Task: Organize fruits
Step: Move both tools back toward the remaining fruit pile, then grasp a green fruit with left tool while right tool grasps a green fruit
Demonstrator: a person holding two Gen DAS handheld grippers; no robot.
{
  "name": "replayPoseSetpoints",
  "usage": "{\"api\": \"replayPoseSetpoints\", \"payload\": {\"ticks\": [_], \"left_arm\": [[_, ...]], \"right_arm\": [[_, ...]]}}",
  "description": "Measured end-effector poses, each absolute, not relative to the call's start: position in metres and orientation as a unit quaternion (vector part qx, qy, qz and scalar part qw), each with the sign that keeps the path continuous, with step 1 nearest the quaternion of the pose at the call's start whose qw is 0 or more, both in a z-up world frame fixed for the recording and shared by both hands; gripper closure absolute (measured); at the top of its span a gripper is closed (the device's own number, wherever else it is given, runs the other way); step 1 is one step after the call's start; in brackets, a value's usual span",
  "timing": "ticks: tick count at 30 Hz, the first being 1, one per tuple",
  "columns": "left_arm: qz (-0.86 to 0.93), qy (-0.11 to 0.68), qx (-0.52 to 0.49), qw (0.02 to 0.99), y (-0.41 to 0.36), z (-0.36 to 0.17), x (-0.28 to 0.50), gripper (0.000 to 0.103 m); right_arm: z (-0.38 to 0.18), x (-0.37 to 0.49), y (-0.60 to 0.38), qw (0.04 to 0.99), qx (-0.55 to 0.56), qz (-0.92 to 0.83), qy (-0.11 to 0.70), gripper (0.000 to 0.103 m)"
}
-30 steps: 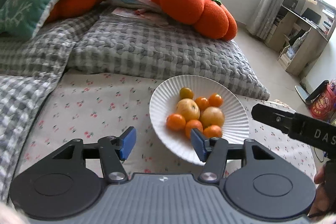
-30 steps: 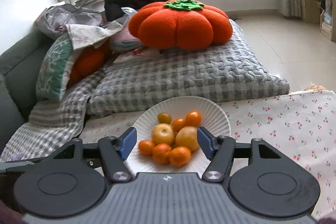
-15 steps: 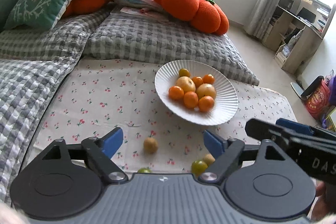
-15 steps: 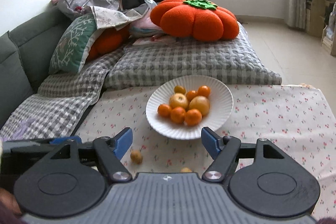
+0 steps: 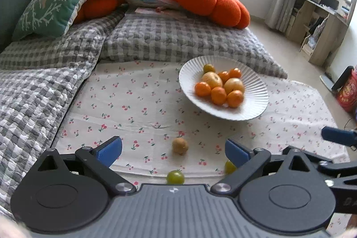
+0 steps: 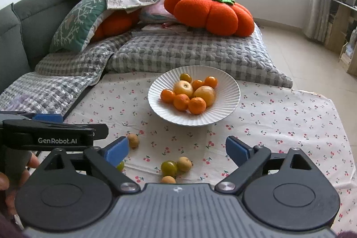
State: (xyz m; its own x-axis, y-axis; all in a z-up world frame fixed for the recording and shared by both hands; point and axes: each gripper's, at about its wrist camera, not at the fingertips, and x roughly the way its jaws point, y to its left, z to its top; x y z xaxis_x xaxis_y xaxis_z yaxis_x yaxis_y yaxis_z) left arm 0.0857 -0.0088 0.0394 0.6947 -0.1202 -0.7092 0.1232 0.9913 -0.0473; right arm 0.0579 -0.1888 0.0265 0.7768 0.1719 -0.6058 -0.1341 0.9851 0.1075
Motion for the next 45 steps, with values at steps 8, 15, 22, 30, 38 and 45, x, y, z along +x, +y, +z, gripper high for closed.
{"api": "replayPoseSetpoints", "payload": {"ticks": [8,15,22,30,38,45], "left_arm": [[-0.086,0.405,0.012,0.91,-0.009,0.019,0.093,0.008],[-0.09,0.415,0.03,0.905,-0.011,0.002,0.095,0.017],[-0.107,0.45,0.011,0.886,-0.006,-0.018,0.105,0.036],[-0.11,0.478,-0.004,0.871,-0.005,-0.035,0.114,0.044],[-0.106,0.49,-0.013,0.865,-0.004,-0.044,0.12,0.052],[-0.105,0.49,-0.008,0.865,-0.006,-0.049,0.124,0.057]], "right_arm": [[0.014,0.061,-0.191,0.934,0.023,0.097,0.343,0.006],[-0.004,0.066,-0.19,0.926,0.008,0.112,0.361,0.021],[-0.022,0.078,-0.192,0.91,0.038,0.13,0.393,0.046],[-0.042,0.097,-0.188,0.891,0.076,0.14,0.425,0.053],[-0.055,0.11,-0.183,0.887,0.085,0.138,0.433,0.06],[-0.062,0.117,-0.179,0.889,0.083,0.139,0.429,0.062]]}}
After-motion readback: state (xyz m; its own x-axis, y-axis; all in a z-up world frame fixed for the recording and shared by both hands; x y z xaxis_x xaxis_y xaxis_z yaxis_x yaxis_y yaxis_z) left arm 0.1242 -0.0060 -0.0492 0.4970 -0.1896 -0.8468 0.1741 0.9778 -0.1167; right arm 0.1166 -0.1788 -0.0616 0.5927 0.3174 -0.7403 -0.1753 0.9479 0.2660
